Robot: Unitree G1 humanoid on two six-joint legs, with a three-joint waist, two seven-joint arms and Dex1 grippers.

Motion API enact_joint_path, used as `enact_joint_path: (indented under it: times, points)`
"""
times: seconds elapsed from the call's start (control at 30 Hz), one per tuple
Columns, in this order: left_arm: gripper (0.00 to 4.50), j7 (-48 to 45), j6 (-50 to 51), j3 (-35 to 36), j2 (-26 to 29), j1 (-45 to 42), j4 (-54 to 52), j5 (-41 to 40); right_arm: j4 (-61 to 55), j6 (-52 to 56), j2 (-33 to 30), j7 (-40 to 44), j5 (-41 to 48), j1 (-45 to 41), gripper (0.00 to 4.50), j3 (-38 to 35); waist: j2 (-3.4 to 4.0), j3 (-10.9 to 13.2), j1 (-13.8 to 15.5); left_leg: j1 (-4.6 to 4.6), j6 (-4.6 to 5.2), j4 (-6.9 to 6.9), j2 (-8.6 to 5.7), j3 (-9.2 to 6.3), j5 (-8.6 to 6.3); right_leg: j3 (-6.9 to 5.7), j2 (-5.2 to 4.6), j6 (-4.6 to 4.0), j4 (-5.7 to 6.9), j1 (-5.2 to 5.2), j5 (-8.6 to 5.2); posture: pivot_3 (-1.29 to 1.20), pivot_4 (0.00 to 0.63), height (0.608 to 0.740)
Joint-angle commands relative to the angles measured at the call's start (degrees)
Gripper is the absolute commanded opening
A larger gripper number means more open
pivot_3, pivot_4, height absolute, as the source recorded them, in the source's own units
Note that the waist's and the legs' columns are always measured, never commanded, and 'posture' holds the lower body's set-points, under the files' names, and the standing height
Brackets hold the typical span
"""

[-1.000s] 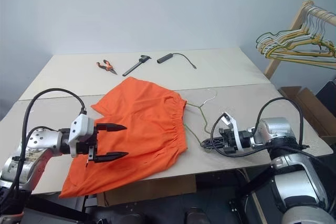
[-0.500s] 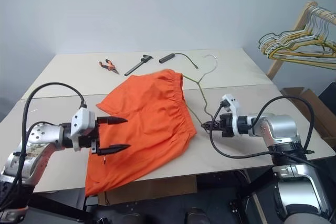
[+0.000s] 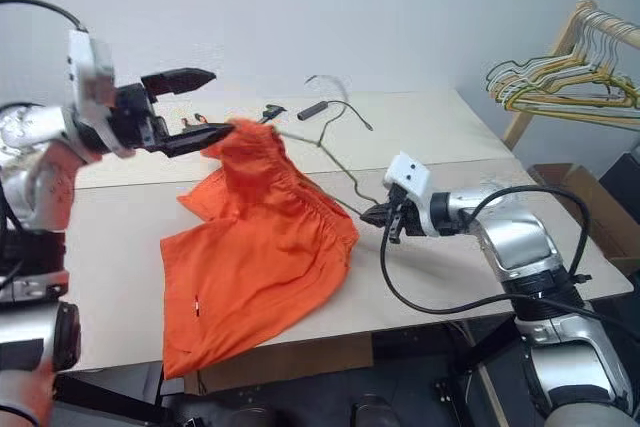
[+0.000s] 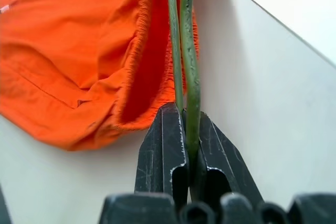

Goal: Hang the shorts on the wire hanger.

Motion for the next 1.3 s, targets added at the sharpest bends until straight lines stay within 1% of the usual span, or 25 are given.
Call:
enact_joint_path:
  times: [0.03, 0.1, 0.3, 0.4, 0.63, 0.73, 0.77, 1.03, 1.1, 1.13, 1.23, 1.3]
  points:
    - [4.48, -7.40, -1.14, -1.46, 3.57, -1.57, 2.19, 1.17, -2.10, -4.39, 0.73, -0.16, -3.43, -1.09, 0.00, 2.08, 0.00, 0.00, -0.25, 0.00, 0.00, 0.00, 0.00, 0.02, 0.00, 0.00, 0.00, 0.00, 0.00, -0.01, 0.00, 0.05, 0.000, 0.740]
    - [4.48, -11.16, -3.59, -3.96, 5.13, -1.47, 3.79, 3.90, -1.76, -6.70, 1.48, -1.46, -6.75, -1.37, 0.00, 4.24, 0.00, 0.00, -0.37, 0.00, -0.01, 0.00, 0.00, 0.03, 0.01, -0.01, 0.01, 0.00, 0.02, 0.00, 0.00, 0.06, 0.000, 0.740]
    - [4.48, -18.53, -9.50, -10.15, 6.89, -2.36, 11.58, 11.55, -1.19, -8.33, 3.77, -1.20, -9.95, -2.18, 0.00, 6.73, 0.01, 0.01, -0.12, -0.04, -0.01, 0.15, 0.00, 0.03, 0.01, -0.05, 0.01, -0.01, 0.10, -0.01, 0.00, 0.06, 0.000, 0.740]
    - [4.48, -20.93, -13.16, -11.71, 7.11, -2.90, 14.87, 14.48, -1.83, -7.28, 4.58, -0.61, -9.94, -2.51, 0.00, 7.00, 0.02, 0.01, 0.00, -0.19, 0.04, 0.37, 0.05, 0.03, -0.02, -0.09, 0.02, -0.01, 0.11, -0.05, 0.00, 0.06, 0.000, 0.740]
    - [4.48, -23.64, -14.67, -13.04, 5.52, -5.34, 21.42, 16.88, -3.43, -6.88, 4.86, 0.30, -11.15, -2.60, 0.00, 7.49, 0.01, 0.01, 0.16, -0.29, 0.12, 0.51, 0.06, 0.03, -0.07, -0.10, 0.01, 0.01, 0.10, -0.07, 0.00, 0.05, 0.000, 0.740]
    - [3.88, -23.83, -14.64, -14.20, 4.98, -6.40, 23.26, 17.53, -4.46, -6.68, 4.64, 0.57, -11.51, -2.41, 0.00, 7.70, 0.01, 0.01, 0.21, -0.30, 0.12, 0.52, 0.06, 0.02, -0.07, -0.11, 0.00, 0.01, 0.12, -0.07, 0.00, 0.04, 0.000, 0.740]
    - [3.58, -23.83, -14.69, -14.98, 5.09, -6.58, 23.48, 17.08, -4.71, -6.84, 4.51, 0.67, -11.74, -2.34, 0.00, 7.81, 0.01, 0.01, 0.21, -0.31, 0.12, 0.53, 0.06, 0.02, -0.07, -0.12, 0.00, 0.01, 0.12, -0.08, 0.00, 0.04, 0.000, 0.740]
    - [0.94, -23.83, -16.16, -19.06, 5.21, -6.86, 25.03, 17.43, -6.23, -6.16, 4.72, 1.33, -11.62, -2.48, 0.00, 7.35, 0.01, 0.01, 0.05, -0.32, 0.14, 0.54, 0.06, 0.02, -0.08, -0.11, 0.00, 0.01, 0.13, -0.09, 0.00, 0.03, 0.000, 0.740]
    - [0.17, -23.83, -16.68, -19.44, 5.05, -6.92, 25.46, 17.47, -6.51, -6.45, 4.70, 1.34, -11.71, -2.53, 0.00, 7.20, 0.01, 0.01, -0.01, -0.33, 0.14, 0.55, 0.07, 0.02, -0.08, -0.11, 0.00, 0.01, 0.13, -0.09, 0.00, 0.02, 0.000, 0.740]
    - [0.08, -23.83, -16.72, -19.22, 4.82, -7.01, 25.61, 17.27, -6.50, -6.63, 4.56, 1.26, -12.05, -2.52, 0.00, 7.33, 0.01, 0.01, -0.07, -0.33, 0.14, 0.55, 0.07, 0.02, -0.08, -0.11, 0.00, 0.01, 0.14, -0.10, 0.00, 0.02, 0.000, 0.740]
    - [0.08, -23.83, -16.82, -18.77, 4.50, -7.18, 25.66, 16.70, -6.46, -6.52, 4.28, 1.21, -13.00, -2.34, 0.00, 7.68, 0.01, 0.01, -0.21, -0.35, 0.14, 0.56, 0.07, 0.02, -0.08, -0.11, 0.00, 0.01, 0.14, -0.11, 0.00, 0.02, 0.000, 0.740]
    - [0.08, -23.45, -17.99, -17.76, 4.11, -7.03, 25.59, 17.79, -6.47, -5.19, 4.54, 0.51, -13.72, -2.24, 0.00, 7.97, 0.01, 0.01, -0.28, -0.36, 0.14, 0.56, 0.07, 0.02, -0.08, -0.12, 0.00, 0.01, 0.14, -0.11, 0.00, 0.02, 0.000, 0.740]
